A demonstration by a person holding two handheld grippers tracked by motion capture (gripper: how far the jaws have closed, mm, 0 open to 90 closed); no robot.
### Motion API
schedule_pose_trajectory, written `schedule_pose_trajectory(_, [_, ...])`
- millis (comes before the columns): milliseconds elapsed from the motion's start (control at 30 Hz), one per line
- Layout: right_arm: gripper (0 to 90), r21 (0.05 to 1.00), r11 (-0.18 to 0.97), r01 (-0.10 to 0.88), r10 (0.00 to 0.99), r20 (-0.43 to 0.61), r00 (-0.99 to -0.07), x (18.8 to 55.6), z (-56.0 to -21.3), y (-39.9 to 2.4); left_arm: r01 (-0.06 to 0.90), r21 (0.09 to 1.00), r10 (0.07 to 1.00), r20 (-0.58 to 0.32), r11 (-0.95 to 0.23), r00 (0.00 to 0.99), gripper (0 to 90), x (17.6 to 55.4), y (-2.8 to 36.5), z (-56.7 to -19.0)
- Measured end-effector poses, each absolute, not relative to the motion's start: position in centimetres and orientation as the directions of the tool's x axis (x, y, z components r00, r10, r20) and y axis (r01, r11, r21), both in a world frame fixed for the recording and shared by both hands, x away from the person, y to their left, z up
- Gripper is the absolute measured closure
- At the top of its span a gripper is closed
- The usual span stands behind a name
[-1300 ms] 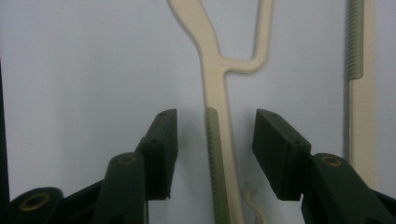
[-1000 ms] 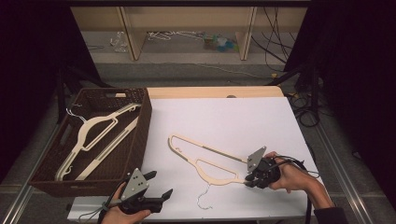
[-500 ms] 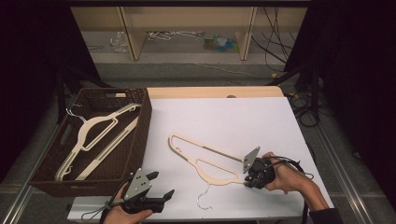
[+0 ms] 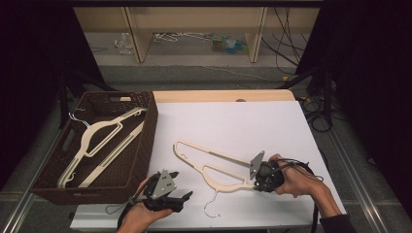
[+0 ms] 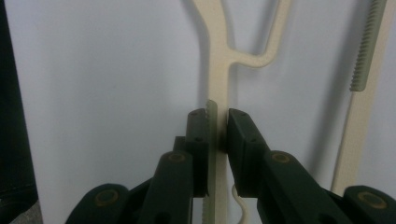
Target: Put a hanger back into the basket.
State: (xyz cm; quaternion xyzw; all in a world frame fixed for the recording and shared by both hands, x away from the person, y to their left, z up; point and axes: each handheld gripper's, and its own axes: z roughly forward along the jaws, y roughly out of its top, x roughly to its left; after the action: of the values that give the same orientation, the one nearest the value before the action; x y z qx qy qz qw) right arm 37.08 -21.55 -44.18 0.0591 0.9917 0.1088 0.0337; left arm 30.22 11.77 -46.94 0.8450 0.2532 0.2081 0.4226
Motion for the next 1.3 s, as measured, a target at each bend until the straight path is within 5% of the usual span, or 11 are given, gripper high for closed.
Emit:
schedule_pose_trajectory(433, [79.7, 0.228, 0.97, 0.081, 0.106, -0.099, -0.989, 36.8, -41.4, -21.9, 0.133, 0.716, 0.484, 0.31, -0.685, 0.818, 27.3, 33.4, 7.8, -49.1])
schedule_pose_trajectory(1067, [79.6, 0.242, 0.968, 0.065, 0.091, -0.098, -0.991, 36.8, -40.9, -21.9, 0.012, 0.666, 0.391, 0.422, -0.746, 0.818, 26.3, 34.2, 4.7, -49.3])
schedule_pose_trajectory(1300, [79.6, 0.258, 0.964, 0.062, 0.08, -0.061, -0.995, 36.9, -41.6, -22.0, -0.101, 0.668, 0.289, 0.447, -0.738, 0.846, 44.6, 34.1, 4.6, -48.5])
